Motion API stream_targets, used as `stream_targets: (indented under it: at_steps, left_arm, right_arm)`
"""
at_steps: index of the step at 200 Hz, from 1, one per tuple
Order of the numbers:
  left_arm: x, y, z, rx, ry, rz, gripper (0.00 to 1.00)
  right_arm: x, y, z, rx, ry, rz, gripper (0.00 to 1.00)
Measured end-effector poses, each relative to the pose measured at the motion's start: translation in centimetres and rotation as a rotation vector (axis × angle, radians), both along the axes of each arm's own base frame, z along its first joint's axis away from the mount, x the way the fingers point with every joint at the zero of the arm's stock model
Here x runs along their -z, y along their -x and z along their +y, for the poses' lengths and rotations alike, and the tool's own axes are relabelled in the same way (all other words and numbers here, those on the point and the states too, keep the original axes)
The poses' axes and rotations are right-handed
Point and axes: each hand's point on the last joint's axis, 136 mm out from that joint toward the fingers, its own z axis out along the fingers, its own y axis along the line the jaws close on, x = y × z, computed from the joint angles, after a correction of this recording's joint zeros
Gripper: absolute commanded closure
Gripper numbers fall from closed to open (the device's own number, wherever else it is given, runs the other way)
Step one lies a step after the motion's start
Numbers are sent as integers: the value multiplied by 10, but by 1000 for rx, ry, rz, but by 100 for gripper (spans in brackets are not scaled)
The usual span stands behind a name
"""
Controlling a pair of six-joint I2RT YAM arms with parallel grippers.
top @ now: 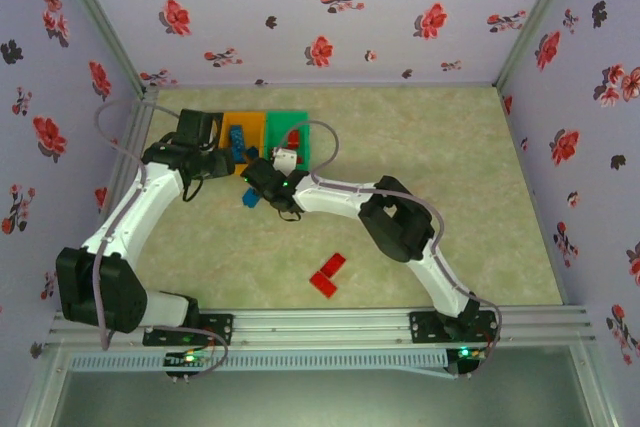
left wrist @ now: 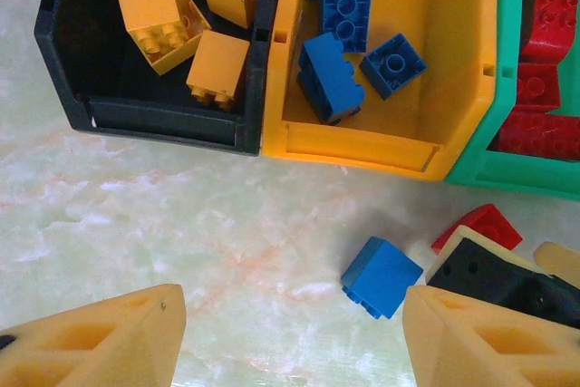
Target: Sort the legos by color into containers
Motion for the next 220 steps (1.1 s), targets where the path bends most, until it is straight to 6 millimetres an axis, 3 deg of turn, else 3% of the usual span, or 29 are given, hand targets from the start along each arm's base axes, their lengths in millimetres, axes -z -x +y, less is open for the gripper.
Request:
stream_targets:
  at_steps: [50, 96, 220]
  left_arm:
    - [0, 2, 1, 0, 1, -1, 35]
    - [0, 3, 1, 0, 1, -2, 36]
    - [-7, 4, 1, 1, 6, -21, 38]
  right_arm:
    - [16, 1, -1, 5, 18, 17, 35]
    - [17, 0, 0, 6, 17, 19, 38]
    - [28, 6, -3, -31, 36, 35, 61]
